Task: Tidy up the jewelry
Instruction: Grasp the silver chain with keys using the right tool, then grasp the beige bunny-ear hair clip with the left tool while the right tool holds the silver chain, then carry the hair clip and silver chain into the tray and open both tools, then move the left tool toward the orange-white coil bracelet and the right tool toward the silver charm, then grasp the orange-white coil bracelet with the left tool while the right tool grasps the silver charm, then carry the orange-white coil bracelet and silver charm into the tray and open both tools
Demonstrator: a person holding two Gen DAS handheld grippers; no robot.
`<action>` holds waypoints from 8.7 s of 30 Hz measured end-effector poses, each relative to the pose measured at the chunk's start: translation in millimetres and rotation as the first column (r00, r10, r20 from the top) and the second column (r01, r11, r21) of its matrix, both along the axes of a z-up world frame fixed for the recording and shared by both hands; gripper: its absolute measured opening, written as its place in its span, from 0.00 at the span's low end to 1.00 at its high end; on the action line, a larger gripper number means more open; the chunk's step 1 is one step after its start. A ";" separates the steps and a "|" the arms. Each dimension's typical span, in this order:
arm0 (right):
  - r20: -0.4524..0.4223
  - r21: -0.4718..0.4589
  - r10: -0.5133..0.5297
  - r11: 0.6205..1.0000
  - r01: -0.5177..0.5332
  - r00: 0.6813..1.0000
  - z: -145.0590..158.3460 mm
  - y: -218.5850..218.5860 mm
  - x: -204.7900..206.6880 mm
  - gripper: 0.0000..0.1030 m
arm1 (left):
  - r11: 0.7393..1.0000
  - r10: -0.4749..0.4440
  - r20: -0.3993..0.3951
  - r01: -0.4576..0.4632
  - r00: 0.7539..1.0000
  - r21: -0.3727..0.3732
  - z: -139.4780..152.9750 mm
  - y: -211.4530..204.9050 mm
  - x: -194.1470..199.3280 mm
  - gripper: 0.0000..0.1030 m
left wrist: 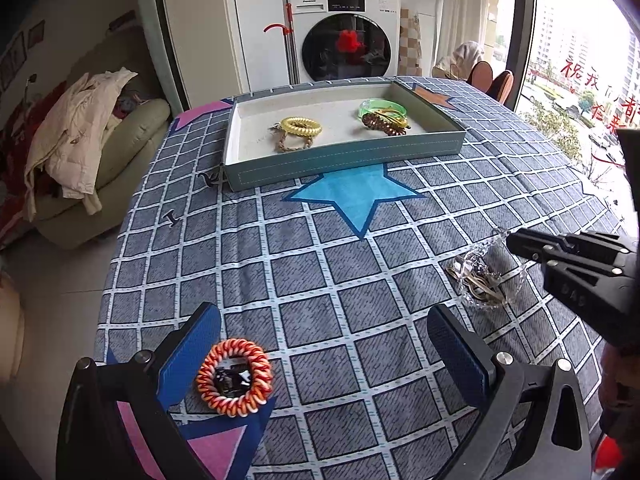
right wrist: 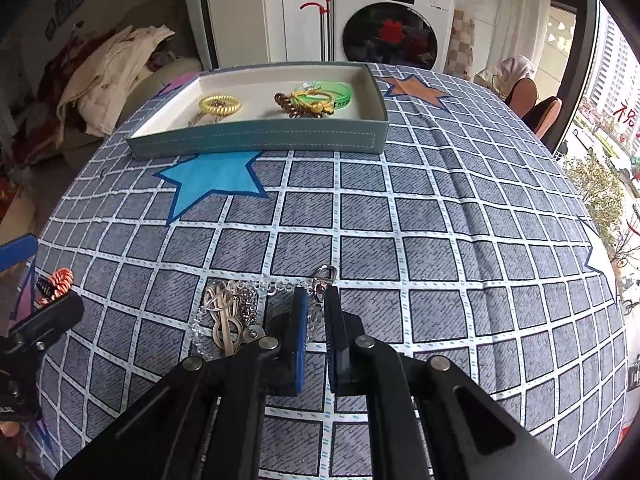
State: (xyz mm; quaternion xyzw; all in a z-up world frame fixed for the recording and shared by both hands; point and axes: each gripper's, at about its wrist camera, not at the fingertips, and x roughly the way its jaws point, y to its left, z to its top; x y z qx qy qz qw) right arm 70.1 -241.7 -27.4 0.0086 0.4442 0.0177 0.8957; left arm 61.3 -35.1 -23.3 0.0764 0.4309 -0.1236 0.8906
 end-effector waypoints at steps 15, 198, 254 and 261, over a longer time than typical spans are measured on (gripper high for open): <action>0.116 0.037 -0.064 0.997 0.060 0.991 42.1 -30.4 -17.7 0.09 | 0.995 -0.092 -0.076 0.089 0.993 -0.043 -17.9 -54.5 8.2 1.00; -0.116 0.104 0.061 0.993 -0.049 0.991 -15.0 20.2 7.3 0.64 | 0.988 -0.051 -0.086 0.038 0.995 -0.148 -15.8 105.2 -5.6 0.96; 0.007 0.116 0.087 0.989 -0.087 0.996 38.2 24.8 43.3 0.12 | 0.973 -0.004 -0.027 -0.002 1.000 -0.233 25.6 64.8 56.3 0.52; 0.038 0.148 0.084 0.985 -0.088 0.996 57.9 19.4 83.9 0.12 | 0.974 -0.011 0.010 0.013 1.000 -0.228 44.0 49.2 95.7 0.52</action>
